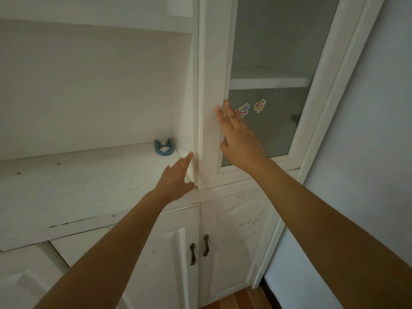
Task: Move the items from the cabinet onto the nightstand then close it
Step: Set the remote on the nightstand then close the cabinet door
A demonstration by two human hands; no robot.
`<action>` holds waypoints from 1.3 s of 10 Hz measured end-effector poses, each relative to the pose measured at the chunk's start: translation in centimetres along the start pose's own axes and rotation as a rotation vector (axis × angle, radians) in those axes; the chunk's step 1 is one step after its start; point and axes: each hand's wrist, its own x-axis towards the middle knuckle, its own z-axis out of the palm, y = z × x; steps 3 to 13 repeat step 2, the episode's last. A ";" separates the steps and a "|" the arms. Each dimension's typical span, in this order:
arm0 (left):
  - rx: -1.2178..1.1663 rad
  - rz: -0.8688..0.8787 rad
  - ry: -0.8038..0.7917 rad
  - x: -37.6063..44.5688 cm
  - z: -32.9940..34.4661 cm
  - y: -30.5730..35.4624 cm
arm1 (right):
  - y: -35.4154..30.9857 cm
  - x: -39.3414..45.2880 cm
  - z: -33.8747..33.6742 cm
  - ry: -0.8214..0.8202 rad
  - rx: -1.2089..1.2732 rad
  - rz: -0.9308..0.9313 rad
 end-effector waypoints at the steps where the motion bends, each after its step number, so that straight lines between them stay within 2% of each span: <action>1: 0.107 0.021 0.034 -1.1 -0.7 0.8 | -0.1 -1.5 -1.0 0.030 0.027 0.031; 2: 0.204 0.065 0.133 -2.5 -1.4 1.5 | -0.1 -3.3 -1.7 0.072 0.024 0.022; 13: 0.204 0.065 0.133 -2.5 -1.4 1.5 | -0.1 -3.3 -1.7 0.072 0.024 0.022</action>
